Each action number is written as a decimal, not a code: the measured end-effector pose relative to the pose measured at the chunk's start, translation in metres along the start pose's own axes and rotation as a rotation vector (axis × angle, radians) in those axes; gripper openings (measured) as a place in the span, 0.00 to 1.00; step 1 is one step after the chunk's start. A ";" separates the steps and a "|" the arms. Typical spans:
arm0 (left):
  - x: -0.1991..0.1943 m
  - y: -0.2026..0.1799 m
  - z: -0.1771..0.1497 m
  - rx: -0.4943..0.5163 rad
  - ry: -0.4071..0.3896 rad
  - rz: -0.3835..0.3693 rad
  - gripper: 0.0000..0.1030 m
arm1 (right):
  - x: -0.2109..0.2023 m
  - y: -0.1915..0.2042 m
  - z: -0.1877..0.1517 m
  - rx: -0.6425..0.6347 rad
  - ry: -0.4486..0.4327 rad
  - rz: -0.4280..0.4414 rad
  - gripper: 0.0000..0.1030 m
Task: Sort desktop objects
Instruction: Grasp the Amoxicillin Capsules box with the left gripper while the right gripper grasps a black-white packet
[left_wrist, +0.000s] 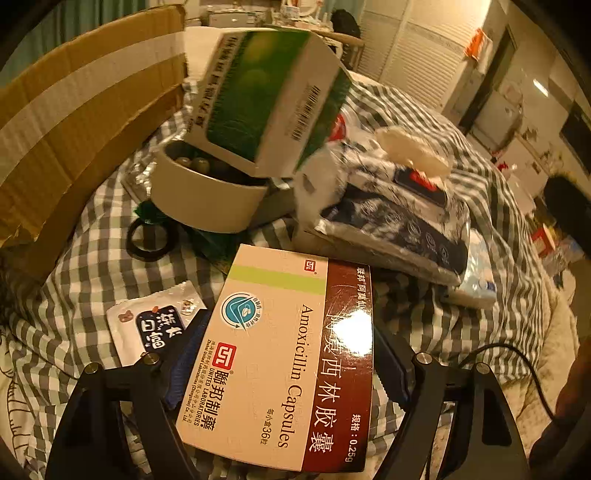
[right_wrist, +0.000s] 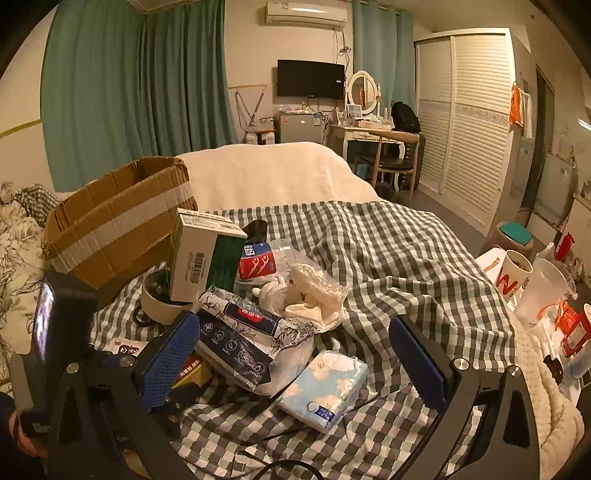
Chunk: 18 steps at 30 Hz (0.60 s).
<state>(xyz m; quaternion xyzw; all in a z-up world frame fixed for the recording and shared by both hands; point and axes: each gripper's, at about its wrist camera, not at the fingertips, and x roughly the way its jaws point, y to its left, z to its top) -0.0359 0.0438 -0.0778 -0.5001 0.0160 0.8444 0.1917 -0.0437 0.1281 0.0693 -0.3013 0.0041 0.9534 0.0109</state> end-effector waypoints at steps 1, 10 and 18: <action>-0.003 0.002 0.002 -0.011 -0.014 0.004 0.80 | 0.002 0.001 0.000 -0.009 0.005 0.000 0.99; -0.040 0.033 0.010 -0.100 -0.175 0.075 0.80 | 0.033 0.020 -0.006 -0.148 0.097 0.041 0.99; -0.037 0.032 0.011 -0.101 -0.197 0.113 0.79 | 0.063 0.036 -0.010 -0.242 0.174 0.077 0.99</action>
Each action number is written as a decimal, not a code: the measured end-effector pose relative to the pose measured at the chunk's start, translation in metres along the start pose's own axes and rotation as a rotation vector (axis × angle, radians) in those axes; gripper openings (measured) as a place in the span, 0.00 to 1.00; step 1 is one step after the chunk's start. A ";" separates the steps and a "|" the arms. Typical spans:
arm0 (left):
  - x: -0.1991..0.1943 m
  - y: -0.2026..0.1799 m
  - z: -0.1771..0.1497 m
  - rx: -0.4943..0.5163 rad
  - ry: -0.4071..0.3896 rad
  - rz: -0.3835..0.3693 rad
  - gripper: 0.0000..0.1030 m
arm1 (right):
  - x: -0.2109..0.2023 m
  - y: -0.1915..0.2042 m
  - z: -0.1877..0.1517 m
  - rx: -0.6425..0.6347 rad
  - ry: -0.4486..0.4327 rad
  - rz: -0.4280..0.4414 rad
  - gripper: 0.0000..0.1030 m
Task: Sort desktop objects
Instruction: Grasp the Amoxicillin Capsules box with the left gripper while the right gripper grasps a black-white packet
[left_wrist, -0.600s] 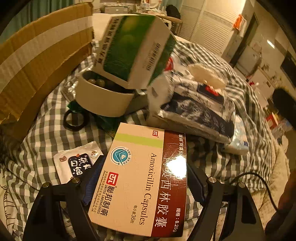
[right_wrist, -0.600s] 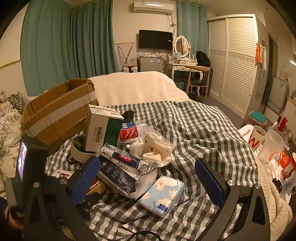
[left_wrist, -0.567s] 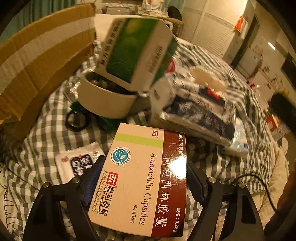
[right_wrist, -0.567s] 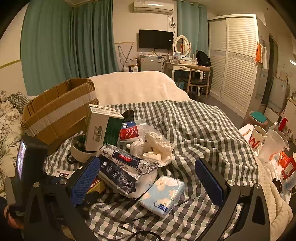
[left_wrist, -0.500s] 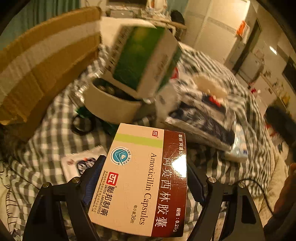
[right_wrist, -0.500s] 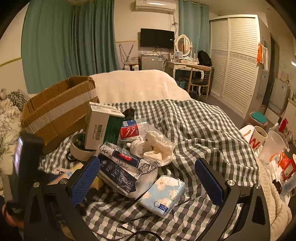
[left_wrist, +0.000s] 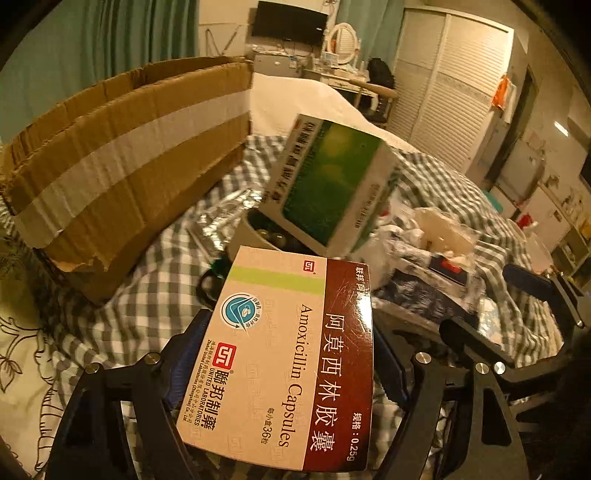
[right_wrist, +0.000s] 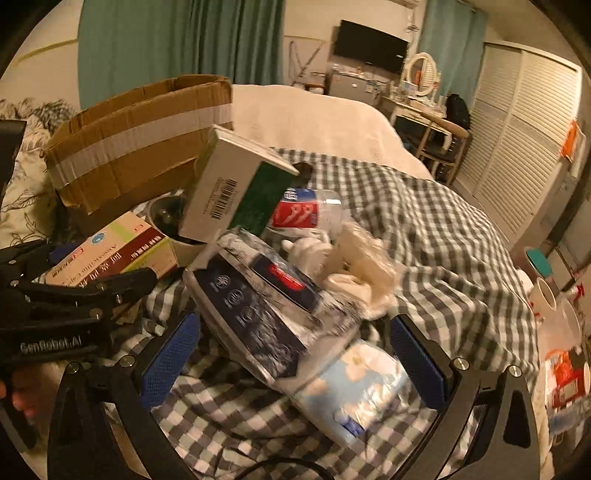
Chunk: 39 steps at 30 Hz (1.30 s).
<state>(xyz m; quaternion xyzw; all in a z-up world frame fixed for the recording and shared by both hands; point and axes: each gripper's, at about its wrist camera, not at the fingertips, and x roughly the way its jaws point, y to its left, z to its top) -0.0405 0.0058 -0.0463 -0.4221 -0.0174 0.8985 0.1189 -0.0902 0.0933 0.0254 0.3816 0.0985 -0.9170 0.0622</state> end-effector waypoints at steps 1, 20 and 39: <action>0.001 0.003 0.001 -0.006 0.000 0.006 0.79 | 0.002 0.001 0.002 -0.002 0.001 0.009 0.99; -0.004 0.005 0.002 -0.009 -0.054 0.061 0.79 | 0.041 0.017 0.000 -0.137 0.129 0.027 0.38; -0.058 0.015 0.020 -0.065 -0.214 0.023 0.79 | -0.041 0.009 0.028 0.067 -0.091 0.086 0.29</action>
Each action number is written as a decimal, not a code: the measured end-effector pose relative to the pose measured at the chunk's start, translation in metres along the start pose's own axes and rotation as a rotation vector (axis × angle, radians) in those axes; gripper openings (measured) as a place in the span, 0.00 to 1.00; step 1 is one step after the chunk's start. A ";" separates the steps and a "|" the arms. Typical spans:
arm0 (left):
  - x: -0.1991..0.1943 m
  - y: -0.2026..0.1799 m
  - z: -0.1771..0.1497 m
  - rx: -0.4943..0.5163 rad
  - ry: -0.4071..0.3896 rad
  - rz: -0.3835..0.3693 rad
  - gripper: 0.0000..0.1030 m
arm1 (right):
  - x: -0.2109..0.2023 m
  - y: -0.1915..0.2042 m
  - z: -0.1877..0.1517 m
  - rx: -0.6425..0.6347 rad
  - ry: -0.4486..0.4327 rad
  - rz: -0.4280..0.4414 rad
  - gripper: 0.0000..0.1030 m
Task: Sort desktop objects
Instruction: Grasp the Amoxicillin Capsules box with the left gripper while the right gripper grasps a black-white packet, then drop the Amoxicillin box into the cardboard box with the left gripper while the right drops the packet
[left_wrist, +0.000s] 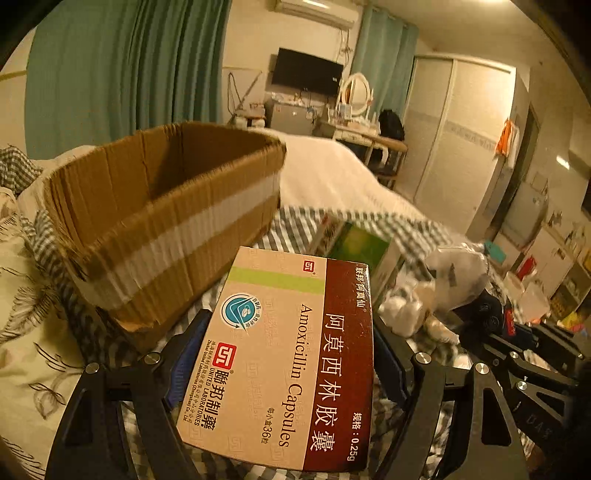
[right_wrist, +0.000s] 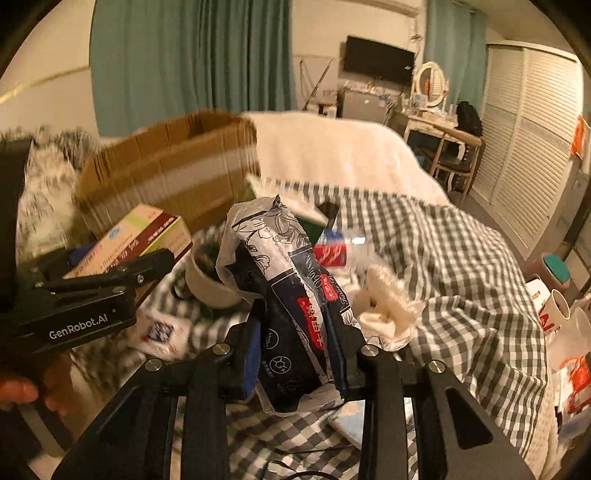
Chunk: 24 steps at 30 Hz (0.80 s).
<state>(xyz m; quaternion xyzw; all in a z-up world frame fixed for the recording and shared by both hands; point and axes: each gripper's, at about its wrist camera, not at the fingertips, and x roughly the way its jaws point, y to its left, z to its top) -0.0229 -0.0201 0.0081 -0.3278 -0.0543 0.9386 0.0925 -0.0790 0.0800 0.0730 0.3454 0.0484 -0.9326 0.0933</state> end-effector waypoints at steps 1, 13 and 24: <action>-0.005 0.001 0.004 -0.006 -0.007 -0.005 0.79 | -0.006 0.000 0.004 0.016 -0.019 0.000 0.29; -0.073 0.048 0.087 -0.122 -0.219 0.050 0.79 | -0.053 0.053 0.085 -0.051 -0.203 0.137 0.29; -0.055 0.143 0.123 -0.271 -0.304 0.119 0.79 | -0.009 0.107 0.159 -0.062 -0.274 0.319 0.29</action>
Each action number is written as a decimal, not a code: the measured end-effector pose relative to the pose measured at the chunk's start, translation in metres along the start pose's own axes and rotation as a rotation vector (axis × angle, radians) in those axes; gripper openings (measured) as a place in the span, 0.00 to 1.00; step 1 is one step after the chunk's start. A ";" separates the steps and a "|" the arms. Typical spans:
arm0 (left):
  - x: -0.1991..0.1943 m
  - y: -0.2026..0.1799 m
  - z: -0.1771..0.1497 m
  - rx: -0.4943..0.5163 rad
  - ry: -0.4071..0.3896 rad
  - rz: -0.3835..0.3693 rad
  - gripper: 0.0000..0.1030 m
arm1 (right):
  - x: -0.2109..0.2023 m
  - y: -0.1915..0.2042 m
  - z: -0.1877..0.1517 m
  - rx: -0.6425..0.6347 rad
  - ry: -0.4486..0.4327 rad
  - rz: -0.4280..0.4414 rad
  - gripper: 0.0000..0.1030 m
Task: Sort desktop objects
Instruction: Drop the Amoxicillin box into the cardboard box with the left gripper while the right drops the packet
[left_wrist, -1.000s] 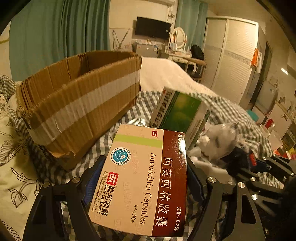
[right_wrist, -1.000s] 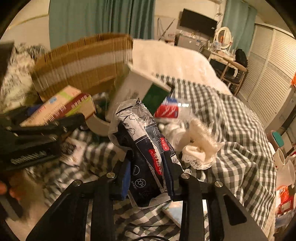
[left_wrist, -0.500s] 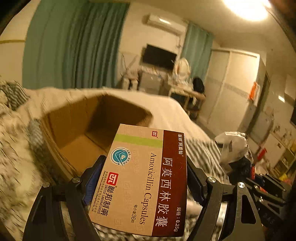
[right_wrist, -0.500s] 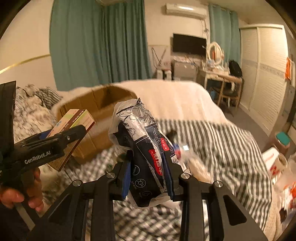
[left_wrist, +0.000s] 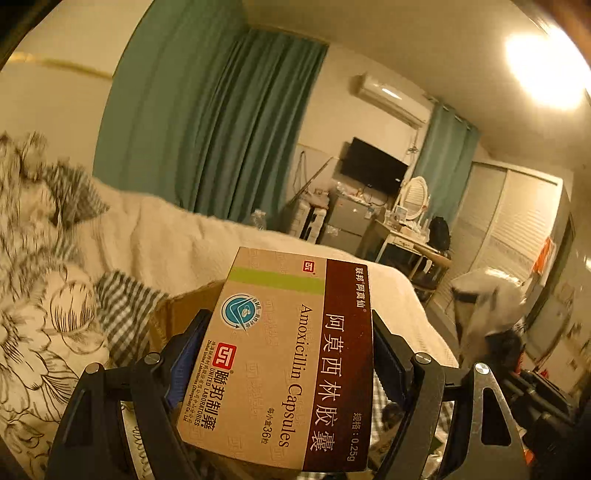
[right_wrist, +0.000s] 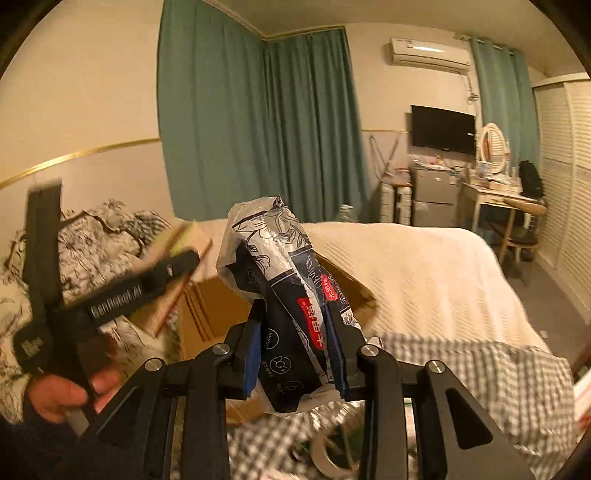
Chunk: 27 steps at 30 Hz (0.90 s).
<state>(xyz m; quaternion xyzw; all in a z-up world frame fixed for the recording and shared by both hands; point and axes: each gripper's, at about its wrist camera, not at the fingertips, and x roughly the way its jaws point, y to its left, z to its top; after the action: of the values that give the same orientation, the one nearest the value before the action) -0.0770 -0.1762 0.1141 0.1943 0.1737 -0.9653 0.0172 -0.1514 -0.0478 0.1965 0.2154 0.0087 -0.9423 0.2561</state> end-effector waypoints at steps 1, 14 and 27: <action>0.006 0.006 -0.001 -0.005 0.006 -0.001 0.79 | 0.009 0.001 -0.002 0.006 0.005 0.017 0.29; 0.059 0.037 -0.018 -0.030 0.128 -0.022 0.79 | 0.126 0.010 -0.015 0.093 0.097 0.136 0.29; 0.058 0.034 -0.026 -0.073 0.147 -0.022 0.92 | 0.126 0.000 -0.011 0.094 0.088 0.007 0.51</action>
<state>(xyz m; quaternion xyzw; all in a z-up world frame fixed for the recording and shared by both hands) -0.1173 -0.1976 0.0586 0.2619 0.2116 -0.9416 0.0010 -0.2444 -0.1069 0.1352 0.2683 -0.0251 -0.9304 0.2483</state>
